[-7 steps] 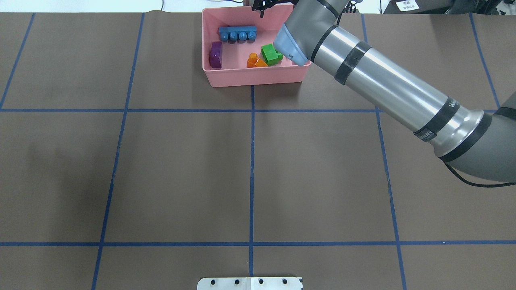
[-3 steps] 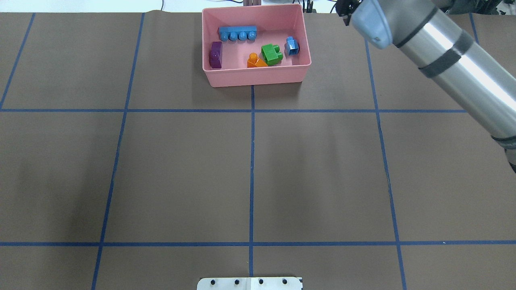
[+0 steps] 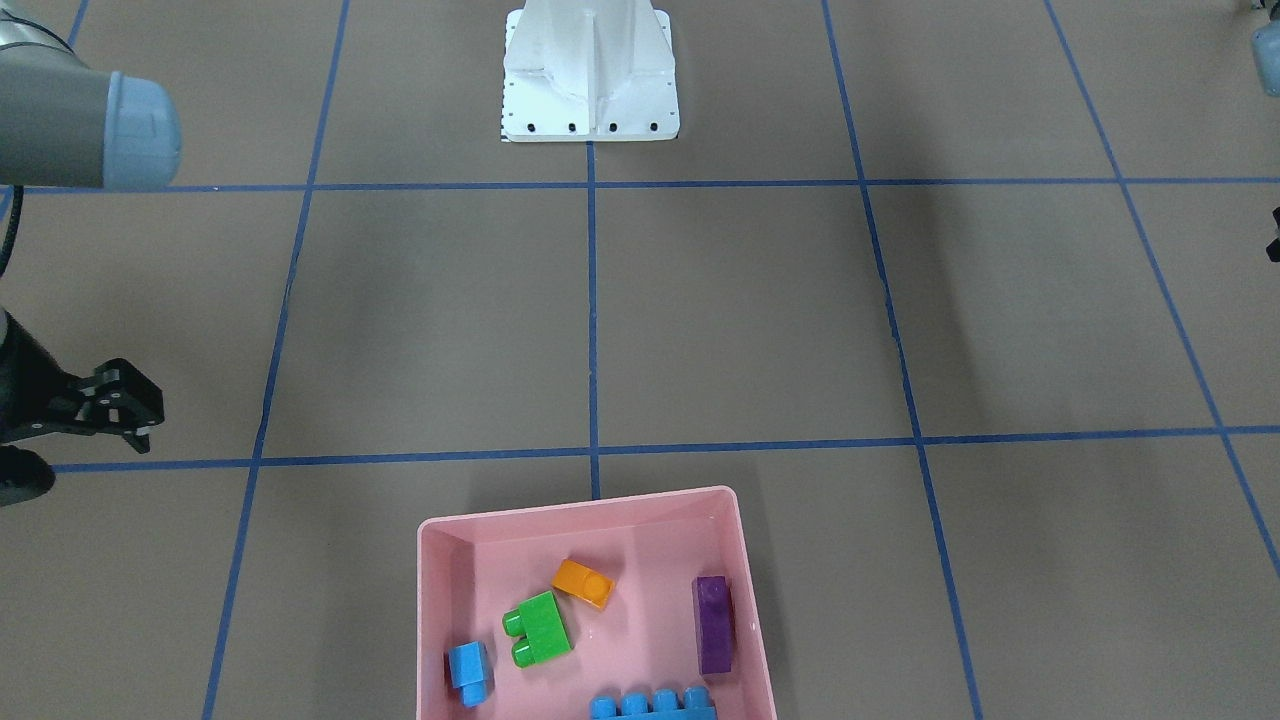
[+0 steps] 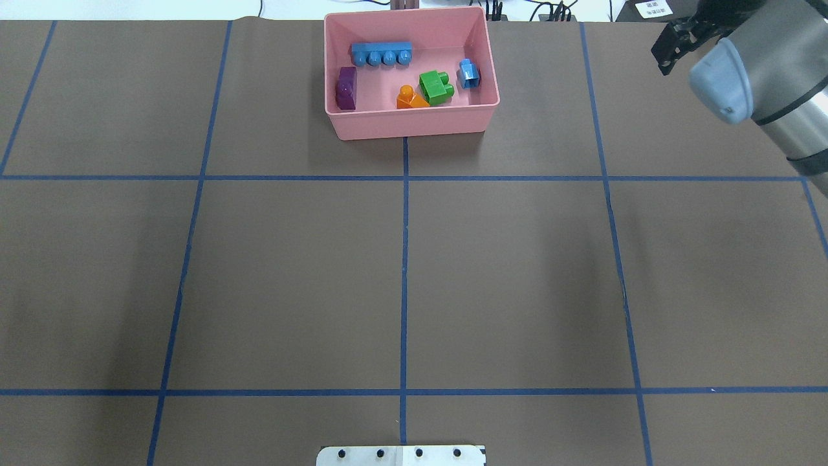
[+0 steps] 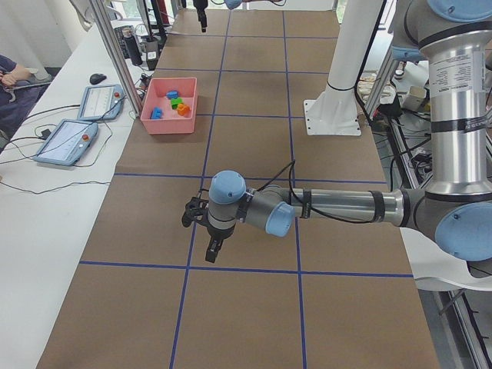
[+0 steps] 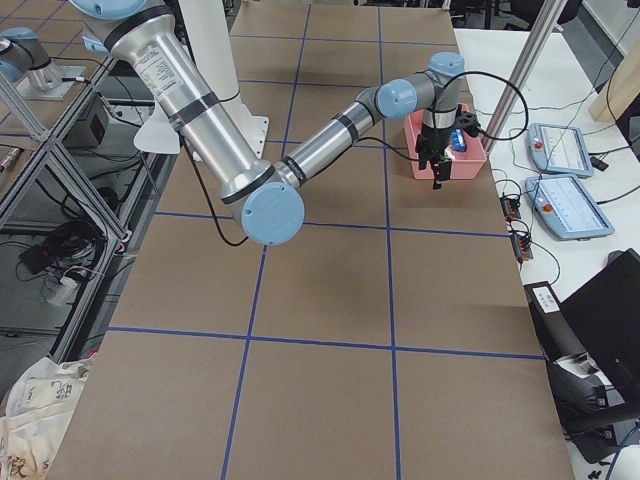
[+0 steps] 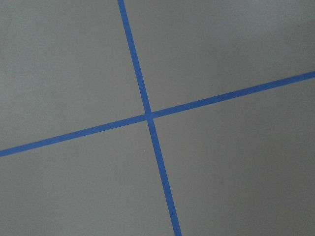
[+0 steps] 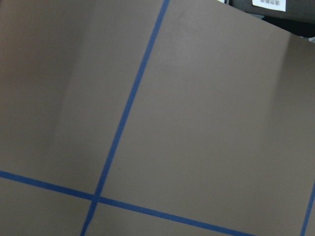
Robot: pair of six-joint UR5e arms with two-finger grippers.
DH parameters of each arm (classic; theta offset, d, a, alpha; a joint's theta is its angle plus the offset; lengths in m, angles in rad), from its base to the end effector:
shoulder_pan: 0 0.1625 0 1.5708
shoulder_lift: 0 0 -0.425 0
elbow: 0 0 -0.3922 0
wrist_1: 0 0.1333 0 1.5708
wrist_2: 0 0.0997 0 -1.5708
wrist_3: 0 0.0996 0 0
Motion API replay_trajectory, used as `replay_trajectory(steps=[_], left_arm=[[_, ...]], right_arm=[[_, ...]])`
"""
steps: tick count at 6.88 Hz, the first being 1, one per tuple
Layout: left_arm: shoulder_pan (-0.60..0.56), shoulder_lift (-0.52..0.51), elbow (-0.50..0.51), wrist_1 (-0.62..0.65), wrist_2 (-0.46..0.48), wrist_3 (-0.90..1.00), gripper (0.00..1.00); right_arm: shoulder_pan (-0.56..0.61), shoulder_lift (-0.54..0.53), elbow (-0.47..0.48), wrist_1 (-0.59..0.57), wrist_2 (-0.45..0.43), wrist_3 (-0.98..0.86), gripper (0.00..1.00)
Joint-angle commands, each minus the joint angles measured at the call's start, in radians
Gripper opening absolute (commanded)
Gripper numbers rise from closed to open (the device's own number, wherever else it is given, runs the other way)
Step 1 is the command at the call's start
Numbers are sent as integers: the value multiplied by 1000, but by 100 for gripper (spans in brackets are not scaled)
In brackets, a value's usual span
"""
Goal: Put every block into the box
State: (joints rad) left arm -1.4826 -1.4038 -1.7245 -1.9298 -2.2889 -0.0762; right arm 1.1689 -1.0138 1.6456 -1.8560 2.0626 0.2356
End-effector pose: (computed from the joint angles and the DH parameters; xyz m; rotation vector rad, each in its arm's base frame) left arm -0.0287 -0.4450 0.6236 0.2712 0.7357 0.1355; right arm -0.1806 -0.6455 0.3403 0.1703 -0.5700 -0.2466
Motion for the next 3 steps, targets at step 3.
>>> replay_trajectory(steps=[3], left_arm=[[-15, 14, 14, 11, 5, 3, 100]], right_arm=[[150, -245, 40, 84, 116, -18, 100]])
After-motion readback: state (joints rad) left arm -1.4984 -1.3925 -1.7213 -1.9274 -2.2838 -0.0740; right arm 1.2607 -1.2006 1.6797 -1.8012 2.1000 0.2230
